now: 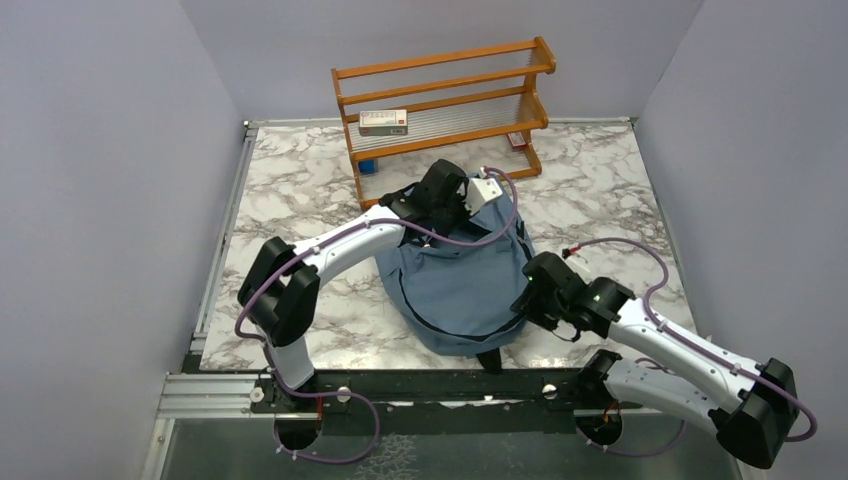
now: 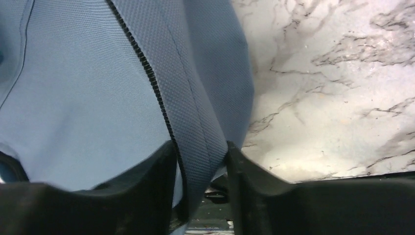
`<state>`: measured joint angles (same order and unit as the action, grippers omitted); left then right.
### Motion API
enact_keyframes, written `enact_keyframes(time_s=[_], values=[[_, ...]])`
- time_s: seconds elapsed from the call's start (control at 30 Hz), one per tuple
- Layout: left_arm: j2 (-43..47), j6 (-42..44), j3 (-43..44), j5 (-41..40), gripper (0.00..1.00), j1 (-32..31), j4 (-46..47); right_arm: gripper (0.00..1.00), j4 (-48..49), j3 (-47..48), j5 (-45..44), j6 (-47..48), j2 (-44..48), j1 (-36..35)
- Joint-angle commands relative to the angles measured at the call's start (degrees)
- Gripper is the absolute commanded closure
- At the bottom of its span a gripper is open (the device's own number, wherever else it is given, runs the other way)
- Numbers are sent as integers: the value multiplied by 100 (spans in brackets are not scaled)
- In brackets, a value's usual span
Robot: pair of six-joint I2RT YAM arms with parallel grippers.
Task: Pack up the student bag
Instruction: Adjust the student bag at the center of the board.
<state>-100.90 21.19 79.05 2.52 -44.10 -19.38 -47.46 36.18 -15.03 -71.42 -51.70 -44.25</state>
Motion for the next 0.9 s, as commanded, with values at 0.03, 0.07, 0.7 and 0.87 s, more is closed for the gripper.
enact_keyframes(time_s=[0.03,0.07,0.7,0.87], values=[[603,-494,191,-419,100,58,361,73,202,32,-233,-182,318,4],[679,-593,195,-483,100,59,390,78,188,82,-306,-168,432,4],[1319,-1528,1750,-323,100,440,263,99,1442,3372,-1480,2438,249,4],[1552,-1600,2052,-364,100,552,82,99,1603,4053,-1118,2887,-147,4]])
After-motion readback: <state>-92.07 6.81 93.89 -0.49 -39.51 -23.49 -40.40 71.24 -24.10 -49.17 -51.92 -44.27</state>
